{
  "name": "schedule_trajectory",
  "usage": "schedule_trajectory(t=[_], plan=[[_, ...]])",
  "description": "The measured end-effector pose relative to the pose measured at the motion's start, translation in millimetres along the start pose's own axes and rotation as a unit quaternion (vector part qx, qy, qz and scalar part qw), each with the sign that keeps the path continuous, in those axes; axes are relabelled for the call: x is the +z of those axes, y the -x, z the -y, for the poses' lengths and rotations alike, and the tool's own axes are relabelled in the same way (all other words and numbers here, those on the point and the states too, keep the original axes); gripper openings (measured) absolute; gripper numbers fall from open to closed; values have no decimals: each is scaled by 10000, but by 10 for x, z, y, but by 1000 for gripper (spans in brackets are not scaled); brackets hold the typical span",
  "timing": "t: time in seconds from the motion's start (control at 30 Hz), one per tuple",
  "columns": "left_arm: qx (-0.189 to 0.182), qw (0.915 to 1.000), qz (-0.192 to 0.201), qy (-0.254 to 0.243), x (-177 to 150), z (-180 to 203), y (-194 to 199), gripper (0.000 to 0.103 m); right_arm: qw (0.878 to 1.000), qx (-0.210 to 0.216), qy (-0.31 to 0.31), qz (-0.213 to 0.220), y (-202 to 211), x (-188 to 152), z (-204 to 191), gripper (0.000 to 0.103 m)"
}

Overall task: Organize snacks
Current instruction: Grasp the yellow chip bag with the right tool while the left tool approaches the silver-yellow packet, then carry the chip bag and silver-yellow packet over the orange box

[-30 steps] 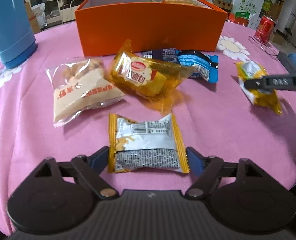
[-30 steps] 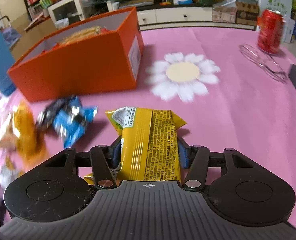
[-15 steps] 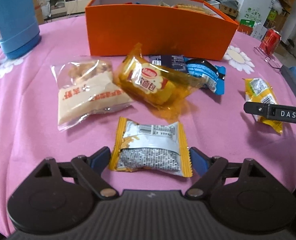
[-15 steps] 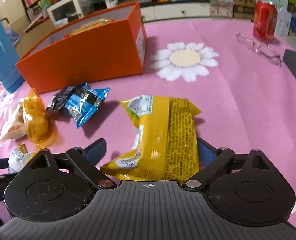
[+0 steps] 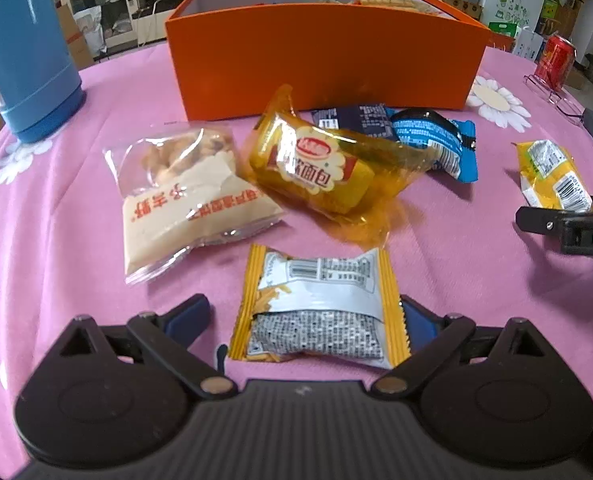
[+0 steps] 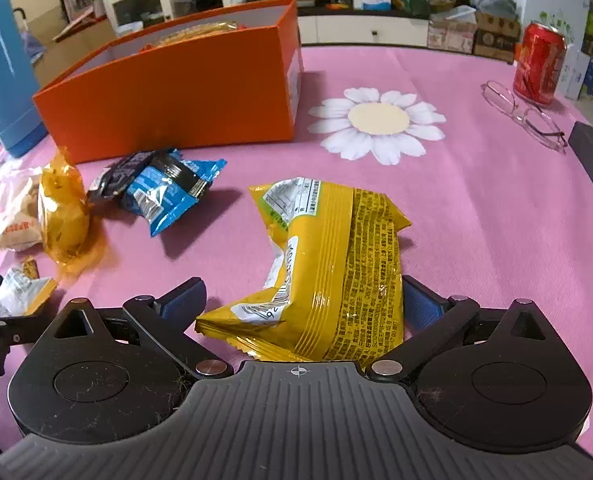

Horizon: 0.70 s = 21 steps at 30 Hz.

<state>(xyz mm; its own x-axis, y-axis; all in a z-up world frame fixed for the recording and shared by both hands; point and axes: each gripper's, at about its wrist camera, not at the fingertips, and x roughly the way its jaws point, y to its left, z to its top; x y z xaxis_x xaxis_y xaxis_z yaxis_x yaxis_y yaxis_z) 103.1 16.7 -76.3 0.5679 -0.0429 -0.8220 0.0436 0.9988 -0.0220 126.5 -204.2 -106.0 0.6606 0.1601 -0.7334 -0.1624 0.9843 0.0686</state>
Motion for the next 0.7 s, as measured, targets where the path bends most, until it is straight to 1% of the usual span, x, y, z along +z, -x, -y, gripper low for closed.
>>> schedule_trajectory(t=[0.1,0.17,0.2,0.23,0.27,0.3,0.33,0.4,0.43,0.57,0.7], plan=[[5,10000,11,14,-8,-3,-1,95,9999,-104,128,-5,-7,-8,-37,92],[-78,9999,105,-28,-20,5,26,83,9996,-202,190,36,0,-24,-55,85],[-130,9997,165,-78,-19,13,54,71,9993,-262,258,76,11,-35,-63,77],[-133,9997,155,-100,-14,16,71,60,9993,-221,266,105,33,-43,-56,67],[-144,9997,163,-121,-14,17,100,59,9996,-176,218,101,71,-43,-39,63],[-160,9997,174,-109,-13,12,130,55,9999,-31,70,82,126,-45,-8,62],[-202,9996,170,-47,-16,0,163,54,9998,126,-113,77,175,-56,24,60],[-399,9990,160,151,-37,-45,242,54,9982,394,-438,90,307,-101,66,60],[-459,9985,180,225,-53,-60,292,54,9976,470,-504,109,373,-119,68,60],[-587,9966,360,460,-72,-136,513,54,9941,805,-693,236,634,-137,32,60],[-658,9934,660,674,140,-294,721,54,9912,1023,-631,557,874,23,-61,60]])
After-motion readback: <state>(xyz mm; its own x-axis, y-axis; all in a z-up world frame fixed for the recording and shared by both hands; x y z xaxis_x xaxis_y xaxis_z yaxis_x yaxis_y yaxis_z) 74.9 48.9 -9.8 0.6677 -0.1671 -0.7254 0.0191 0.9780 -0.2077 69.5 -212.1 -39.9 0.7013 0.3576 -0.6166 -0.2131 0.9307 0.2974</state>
